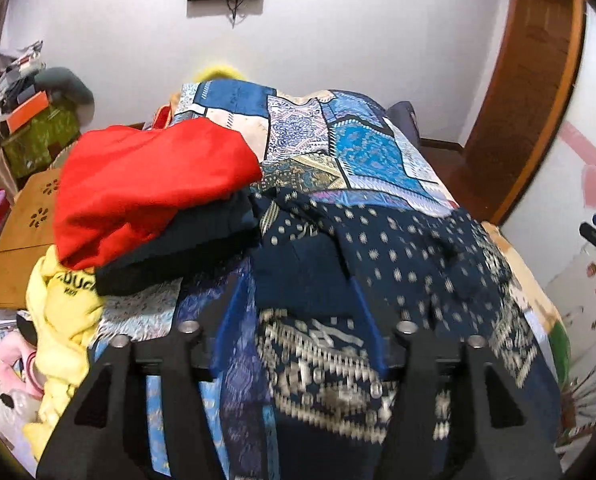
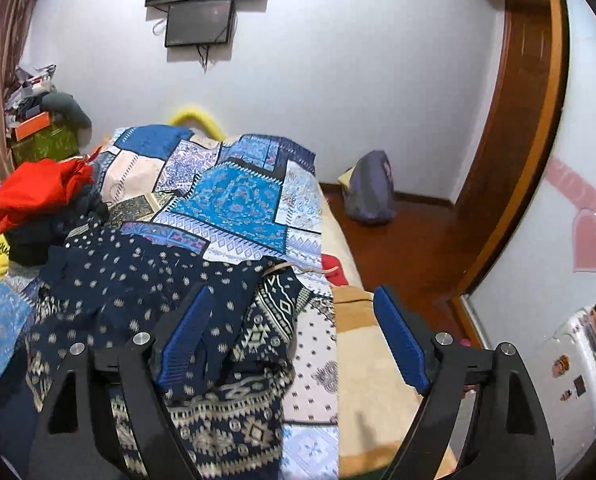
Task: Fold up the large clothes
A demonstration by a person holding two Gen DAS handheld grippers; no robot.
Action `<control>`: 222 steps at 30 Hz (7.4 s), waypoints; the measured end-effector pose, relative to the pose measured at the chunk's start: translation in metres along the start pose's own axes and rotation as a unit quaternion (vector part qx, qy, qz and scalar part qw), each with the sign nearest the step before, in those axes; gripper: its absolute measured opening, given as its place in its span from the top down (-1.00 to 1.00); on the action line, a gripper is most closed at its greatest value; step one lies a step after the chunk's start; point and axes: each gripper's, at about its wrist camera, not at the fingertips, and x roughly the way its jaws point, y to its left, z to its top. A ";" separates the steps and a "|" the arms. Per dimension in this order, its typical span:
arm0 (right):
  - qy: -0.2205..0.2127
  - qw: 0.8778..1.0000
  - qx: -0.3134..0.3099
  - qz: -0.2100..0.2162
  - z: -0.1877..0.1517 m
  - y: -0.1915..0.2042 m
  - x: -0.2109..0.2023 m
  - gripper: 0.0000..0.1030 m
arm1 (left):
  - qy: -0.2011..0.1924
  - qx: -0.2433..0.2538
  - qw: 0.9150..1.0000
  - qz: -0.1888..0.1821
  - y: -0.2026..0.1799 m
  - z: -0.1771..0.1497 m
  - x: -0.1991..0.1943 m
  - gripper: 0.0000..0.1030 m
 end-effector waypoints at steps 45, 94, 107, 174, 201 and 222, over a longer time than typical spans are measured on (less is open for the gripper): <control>0.215 0.911 0.240 0.257 -0.184 -0.012 0.015 0.83 | 0.158 -0.127 0.960 -0.193 -0.011 -0.185 -0.005 0.77; 0.124 0.989 -0.067 0.047 -0.038 0.031 0.108 -0.05 | 0.056 -0.030 0.998 0.027 0.017 -0.025 0.086 0.04; 0.204 0.966 -0.001 0.161 -0.085 0.064 0.111 -0.18 | 0.088 0.038 0.995 -0.015 -0.051 -0.058 0.086 -0.16; 0.175 0.976 -0.003 0.131 -0.051 0.065 0.142 -0.60 | 0.089 -0.090 0.990 0.069 0.009 -0.082 0.116 -0.63; 0.144 0.980 -0.025 0.132 -0.048 0.084 0.113 -0.60 | 0.073 -0.419 0.876 -0.229 0.035 -0.106 0.142 -0.44; 0.140 0.980 -0.009 0.144 -0.023 0.093 0.139 -0.60 | 0.010 -0.468 0.867 -0.169 0.026 -0.027 0.181 0.55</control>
